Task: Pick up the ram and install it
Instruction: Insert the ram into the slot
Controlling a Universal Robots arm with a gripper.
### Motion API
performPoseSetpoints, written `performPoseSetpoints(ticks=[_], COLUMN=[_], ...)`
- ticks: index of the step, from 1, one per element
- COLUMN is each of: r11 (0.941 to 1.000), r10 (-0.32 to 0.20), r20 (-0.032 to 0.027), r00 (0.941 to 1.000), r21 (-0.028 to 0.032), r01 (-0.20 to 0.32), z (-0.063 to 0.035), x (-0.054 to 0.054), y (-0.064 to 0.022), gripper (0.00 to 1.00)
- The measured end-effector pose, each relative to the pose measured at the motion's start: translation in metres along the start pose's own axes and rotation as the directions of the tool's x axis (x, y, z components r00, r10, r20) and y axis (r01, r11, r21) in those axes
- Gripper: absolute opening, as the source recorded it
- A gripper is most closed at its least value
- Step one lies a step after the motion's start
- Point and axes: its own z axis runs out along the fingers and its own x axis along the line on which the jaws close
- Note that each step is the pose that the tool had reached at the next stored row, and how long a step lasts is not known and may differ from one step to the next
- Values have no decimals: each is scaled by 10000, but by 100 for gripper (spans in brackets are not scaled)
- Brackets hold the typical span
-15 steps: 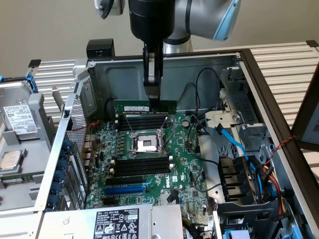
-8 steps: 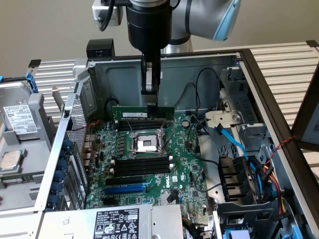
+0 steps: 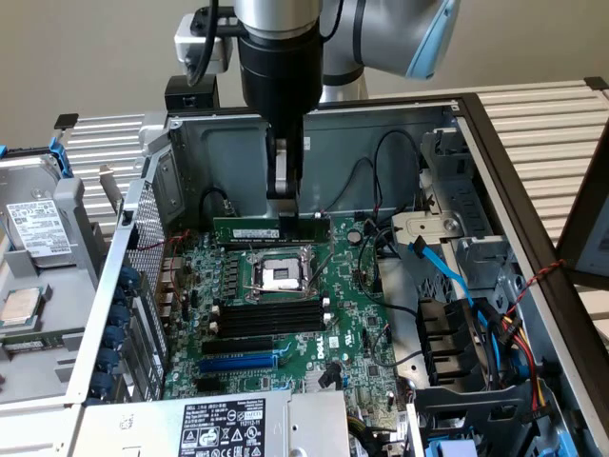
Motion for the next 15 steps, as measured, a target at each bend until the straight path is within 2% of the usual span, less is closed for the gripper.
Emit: performPoseSetpoints(ticks=[11,15], r11=[9994,9993], r10=[-331,-374], r20=[6,6], r00=[9995,9993], r21=[26,35], r01=[331,374], z=[197,261], x=[19,101], y=[82,71], gripper=[12,12])
